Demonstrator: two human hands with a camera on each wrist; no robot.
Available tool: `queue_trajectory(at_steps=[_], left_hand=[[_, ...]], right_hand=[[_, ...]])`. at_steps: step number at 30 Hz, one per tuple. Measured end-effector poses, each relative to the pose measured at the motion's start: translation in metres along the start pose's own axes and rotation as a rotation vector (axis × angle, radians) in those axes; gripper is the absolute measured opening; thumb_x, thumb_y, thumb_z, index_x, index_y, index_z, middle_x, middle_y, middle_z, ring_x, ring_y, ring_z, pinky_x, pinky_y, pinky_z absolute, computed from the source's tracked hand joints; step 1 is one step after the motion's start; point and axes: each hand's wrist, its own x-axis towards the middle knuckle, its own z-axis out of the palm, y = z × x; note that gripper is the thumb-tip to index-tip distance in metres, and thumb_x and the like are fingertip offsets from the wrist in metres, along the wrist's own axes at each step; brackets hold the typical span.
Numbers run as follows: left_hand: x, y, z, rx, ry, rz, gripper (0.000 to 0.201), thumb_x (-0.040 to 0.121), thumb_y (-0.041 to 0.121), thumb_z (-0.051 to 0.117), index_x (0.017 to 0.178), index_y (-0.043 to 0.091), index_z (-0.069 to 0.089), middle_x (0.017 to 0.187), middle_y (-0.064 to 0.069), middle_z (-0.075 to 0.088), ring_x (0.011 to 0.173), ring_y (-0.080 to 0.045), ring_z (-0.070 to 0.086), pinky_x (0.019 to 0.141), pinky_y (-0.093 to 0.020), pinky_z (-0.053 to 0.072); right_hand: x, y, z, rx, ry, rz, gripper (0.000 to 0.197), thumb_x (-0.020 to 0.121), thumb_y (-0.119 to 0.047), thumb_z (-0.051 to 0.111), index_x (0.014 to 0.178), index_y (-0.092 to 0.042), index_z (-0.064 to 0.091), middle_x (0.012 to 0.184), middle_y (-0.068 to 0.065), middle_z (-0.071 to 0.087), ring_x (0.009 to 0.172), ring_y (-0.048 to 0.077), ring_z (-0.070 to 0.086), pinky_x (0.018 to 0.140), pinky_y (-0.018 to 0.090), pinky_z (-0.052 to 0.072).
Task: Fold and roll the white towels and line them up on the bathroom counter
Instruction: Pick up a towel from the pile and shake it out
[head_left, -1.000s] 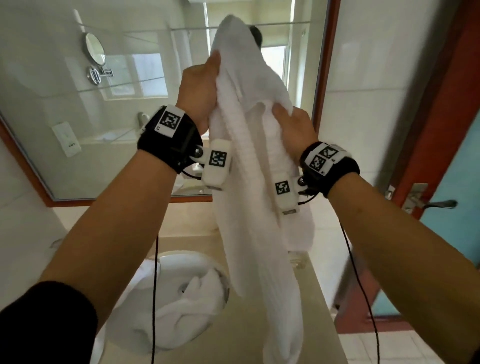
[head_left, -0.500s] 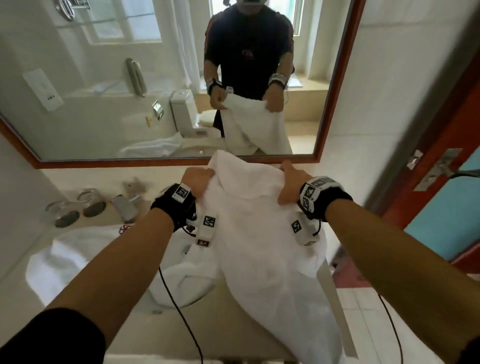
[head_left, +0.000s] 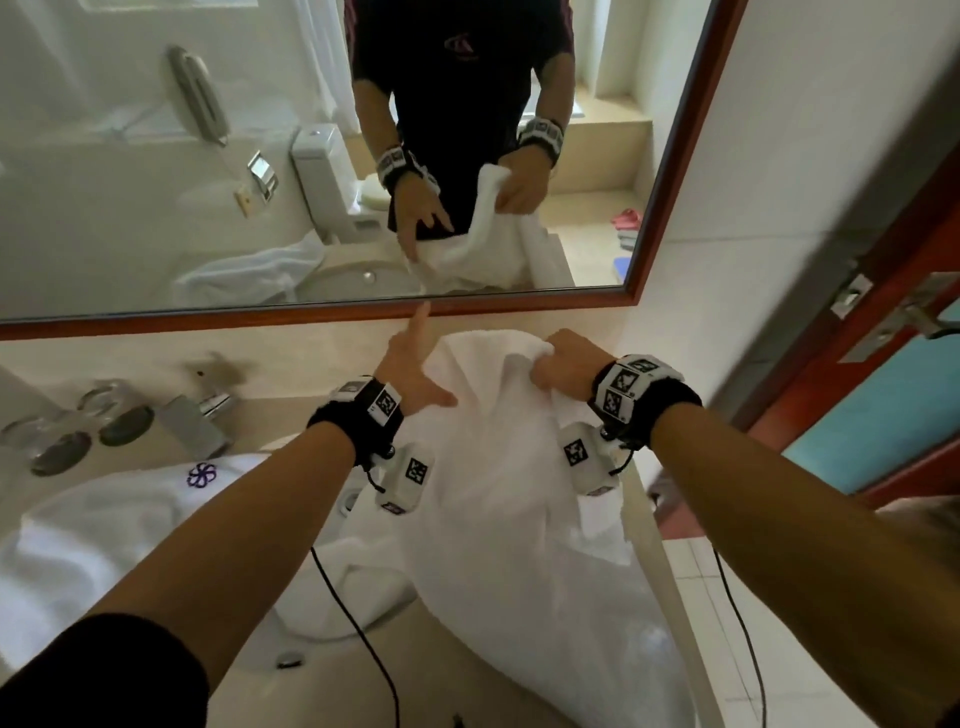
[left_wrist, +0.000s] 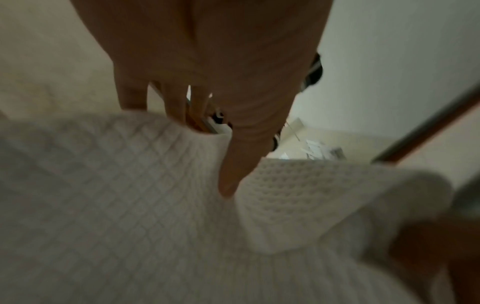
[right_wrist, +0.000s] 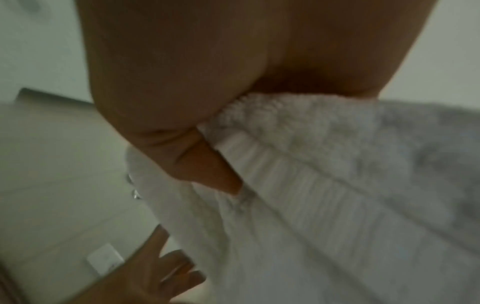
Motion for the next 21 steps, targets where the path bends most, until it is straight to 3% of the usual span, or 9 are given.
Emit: queue_trajectory(at_steps=[2,5,6,8,10,12,16,19,21], left_hand=[[0.004,-0.001,0.013,0.251,-0.065,0.097,0.140,0.058,0.030,0.094,0.153,0.040,-0.008,0.163,-0.008,0.010,0.150,-0.029,0.008,0.118,-0.052,0.020],[0.006,-0.008,0.042,0.354,-0.144,0.257,0.134,0.057,0.045,0.091,0.151,0.045,-0.005,0.164,-0.001,-0.001,0.150,-0.021,-0.007,0.120,-0.048,0.007],[0.006,-0.007,0.049,0.296,-0.132,0.296,0.129,0.058,0.047,0.089,0.152,0.044,0.001,0.164,-0.001,0.000,0.150,-0.020,-0.003,0.118,-0.043,0.008],[0.003,-0.003,0.056,0.148,-0.079,0.347,0.100,0.070,0.040,0.085,0.151,0.032,0.027,0.158,-0.003,0.025,0.146,-0.021,0.021,0.112,-0.032,0.019],[0.003,0.005,0.055,0.024,-0.031,0.363,0.044,0.084,0.029,0.066,0.127,0.021,0.060,0.126,-0.003,0.061,0.117,-0.022,0.055,0.092,-0.024,0.035],[0.004,0.011,0.054,-0.003,-0.005,0.398,0.035,0.082,0.026,0.044,0.103,0.014,0.070,0.093,0.001,0.065,0.086,-0.020,0.059,0.073,-0.023,0.034],[0.014,0.013,0.054,-0.272,0.135,0.280,0.016,0.080,0.021,0.034,0.073,0.017,0.047,0.071,0.002,0.045,0.065,-0.015,0.039,0.061,-0.031,0.030],[0.022,0.019,0.044,-0.489,0.321,0.088,0.026,0.091,0.011,0.034,0.066,0.017,0.035,0.067,0.000,0.035,0.062,-0.016,0.031,0.058,-0.032,0.027],[0.029,0.016,0.034,-0.622,0.372,-0.050,0.030,0.091,0.006,0.036,0.063,0.018,0.034,0.064,0.000,0.032,0.060,-0.016,0.028,0.056,-0.032,0.025]], right_hand=[[0.003,0.001,0.002,0.081,-0.014,0.027,0.012,0.081,-0.009,0.061,0.072,-0.003,0.055,0.067,0.005,0.051,0.069,0.023,0.047,0.056,0.027,0.035],[0.006,0.006,0.007,0.119,-0.042,0.064,0.009,0.081,-0.008,0.063,0.082,-0.004,0.056,0.071,0.003,0.052,0.066,0.020,0.048,0.055,0.026,0.036],[0.008,0.007,0.009,0.116,-0.050,0.069,0.011,0.080,-0.009,0.065,0.086,-0.004,0.056,0.073,0.002,0.053,0.068,0.020,0.050,0.055,0.026,0.037],[0.009,0.011,0.012,0.086,-0.068,0.065,0.018,0.079,-0.012,0.068,0.092,-0.005,0.057,0.076,0.002,0.054,0.072,0.021,0.052,0.054,0.026,0.039],[0.009,0.017,0.015,0.054,-0.069,0.067,0.029,0.076,-0.015,0.071,0.100,-0.006,0.056,0.083,0.003,0.056,0.078,0.022,0.054,0.057,0.027,0.040],[0.008,0.024,0.017,0.067,-0.054,0.080,0.040,0.075,-0.015,0.073,0.109,-0.008,0.054,0.094,0.005,0.057,0.086,0.024,0.056,0.062,0.028,0.041],[0.006,0.035,0.021,0.036,-0.012,0.031,0.032,0.073,-0.010,0.072,0.102,-0.012,0.060,0.096,0.006,0.064,0.089,0.026,0.060,0.067,0.028,0.047],[0.004,0.052,0.024,-0.126,0.069,0.025,0.045,0.076,-0.007,0.063,0.118,-0.022,0.064,0.105,0.003,0.065,0.096,0.027,0.062,0.080,0.031,0.050],[0.003,0.076,0.026,-0.127,0.161,0.138,0.044,0.078,-0.008,0.059,0.119,-0.023,0.064,0.107,0.001,0.063,0.093,0.027,0.060,0.078,0.029,0.048]])
